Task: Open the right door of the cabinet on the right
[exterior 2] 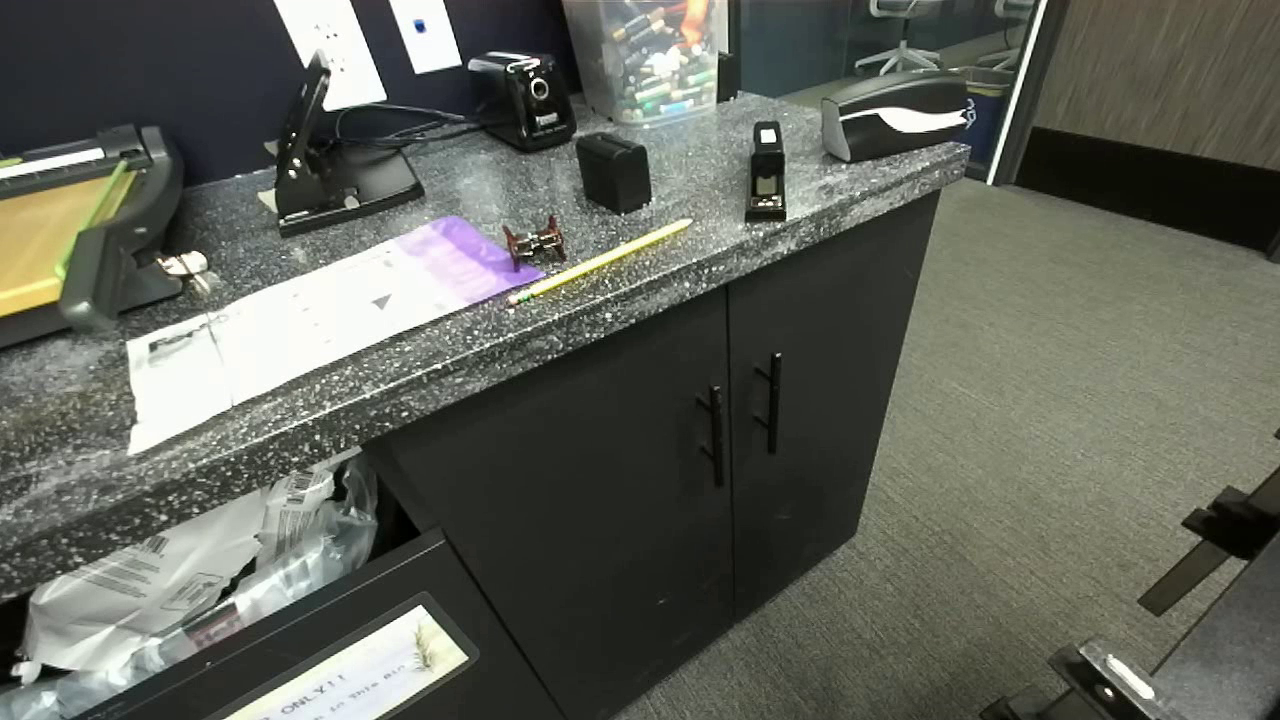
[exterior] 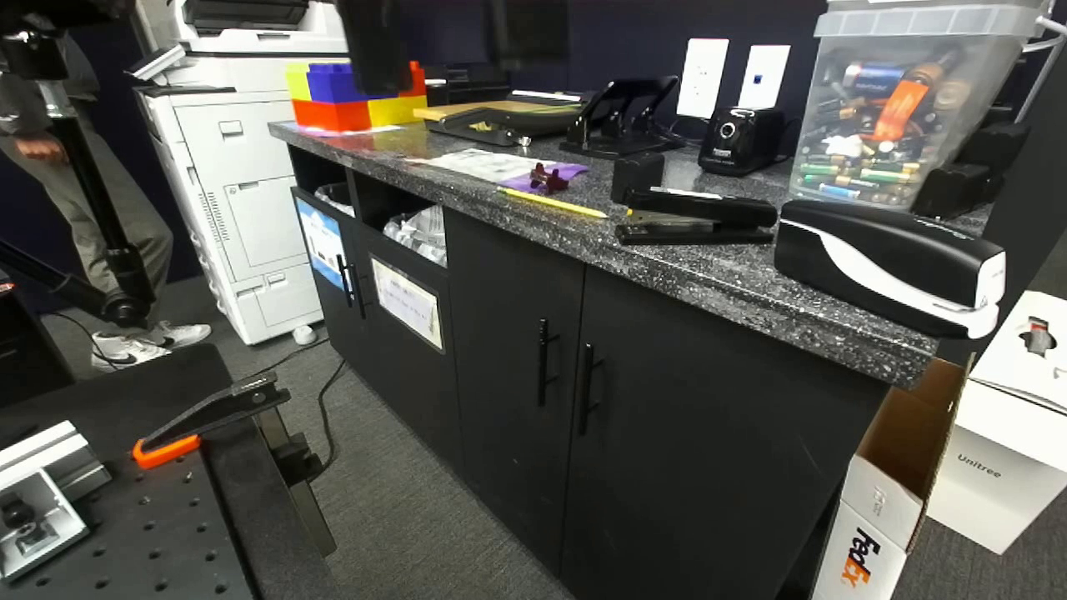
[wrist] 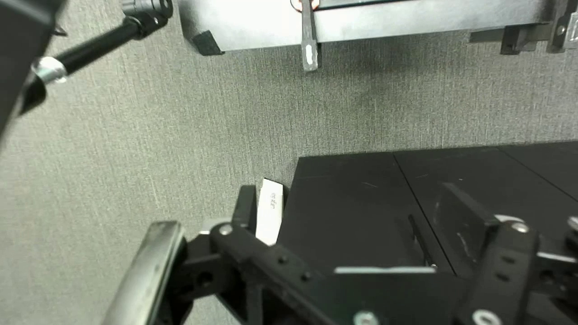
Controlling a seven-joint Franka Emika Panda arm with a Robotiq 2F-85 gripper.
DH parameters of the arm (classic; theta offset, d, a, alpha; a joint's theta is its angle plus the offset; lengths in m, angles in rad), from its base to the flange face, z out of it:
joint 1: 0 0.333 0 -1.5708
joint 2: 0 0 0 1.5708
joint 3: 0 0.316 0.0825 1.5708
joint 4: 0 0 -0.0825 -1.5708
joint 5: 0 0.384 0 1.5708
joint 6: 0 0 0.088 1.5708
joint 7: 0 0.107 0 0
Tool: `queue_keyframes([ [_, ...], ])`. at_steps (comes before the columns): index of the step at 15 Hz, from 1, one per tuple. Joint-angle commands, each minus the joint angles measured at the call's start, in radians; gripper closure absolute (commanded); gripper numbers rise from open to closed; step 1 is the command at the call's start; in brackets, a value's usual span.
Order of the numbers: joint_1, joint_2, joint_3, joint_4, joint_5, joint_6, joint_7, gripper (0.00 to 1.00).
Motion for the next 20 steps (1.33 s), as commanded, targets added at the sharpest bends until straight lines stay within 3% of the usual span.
queue_keyframes([
  [1,0.041,0.261,0.0,0.122,0.018,0.13,-0.028,0.0],
  [9,0.102,0.811,0.024,0.39,0.039,0.482,-0.055,0.0],
  [15,0.161,1.209,0.019,0.695,0.032,0.57,-0.041,0.0],
  [20,0.22,1.379,-0.007,0.849,0.024,0.626,-0.019,0.0],
])
